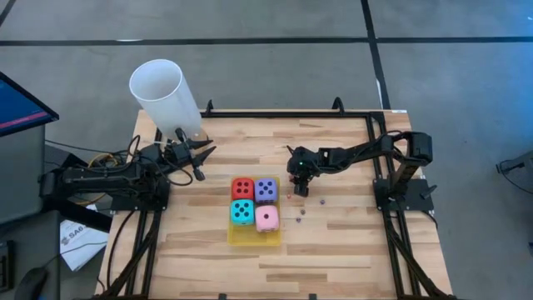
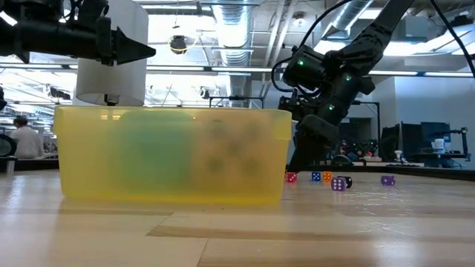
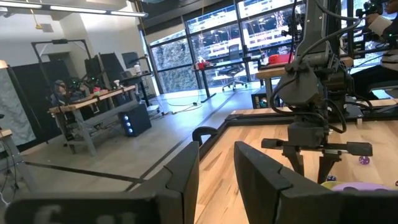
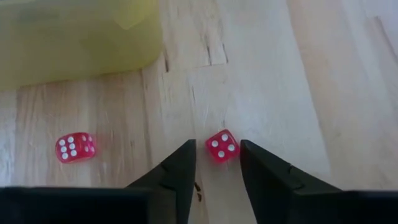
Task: Pick & Place Dice
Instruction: Put the red die into the yellow bin
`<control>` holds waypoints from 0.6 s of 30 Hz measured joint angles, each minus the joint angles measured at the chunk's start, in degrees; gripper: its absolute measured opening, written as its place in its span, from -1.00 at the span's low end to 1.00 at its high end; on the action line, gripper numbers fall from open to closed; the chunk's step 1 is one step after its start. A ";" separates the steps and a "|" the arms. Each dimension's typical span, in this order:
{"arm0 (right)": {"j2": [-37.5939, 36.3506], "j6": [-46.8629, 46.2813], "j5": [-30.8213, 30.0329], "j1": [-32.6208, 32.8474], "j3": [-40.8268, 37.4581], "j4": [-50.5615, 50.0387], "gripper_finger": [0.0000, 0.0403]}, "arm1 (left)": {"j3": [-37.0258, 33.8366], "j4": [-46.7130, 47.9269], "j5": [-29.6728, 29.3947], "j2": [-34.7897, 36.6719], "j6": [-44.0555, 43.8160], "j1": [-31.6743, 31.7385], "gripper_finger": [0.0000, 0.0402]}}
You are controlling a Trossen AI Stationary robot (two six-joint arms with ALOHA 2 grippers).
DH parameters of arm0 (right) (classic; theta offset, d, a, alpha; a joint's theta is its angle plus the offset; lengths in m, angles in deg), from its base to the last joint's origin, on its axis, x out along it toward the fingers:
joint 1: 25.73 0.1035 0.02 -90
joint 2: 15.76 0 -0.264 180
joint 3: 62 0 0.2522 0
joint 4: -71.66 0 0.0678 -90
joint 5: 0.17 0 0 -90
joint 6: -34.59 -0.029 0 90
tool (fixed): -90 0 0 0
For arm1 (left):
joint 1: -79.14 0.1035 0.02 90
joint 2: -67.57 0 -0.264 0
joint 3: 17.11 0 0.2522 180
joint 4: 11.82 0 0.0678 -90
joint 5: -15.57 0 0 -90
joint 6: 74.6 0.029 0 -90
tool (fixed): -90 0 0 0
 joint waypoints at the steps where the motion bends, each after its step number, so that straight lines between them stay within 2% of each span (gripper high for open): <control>1: 0.00 -0.02 0.00 0.00 0.00 -0.07 -0.42 | 0.00 0.00 0.00 0.02 0.00 0.00 -0.55; 10: -0.02 -0.44 0.01 0.00 0.00 -0.02 -0.69 | 0.00 0.00 0.00 0.02 0.00 0.02 -0.55; 18: -0.07 -0.44 0.02 0.00 0.00 0.02 -0.73 | 0.00 0.00 0.00 0.02 0.00 0.00 -0.55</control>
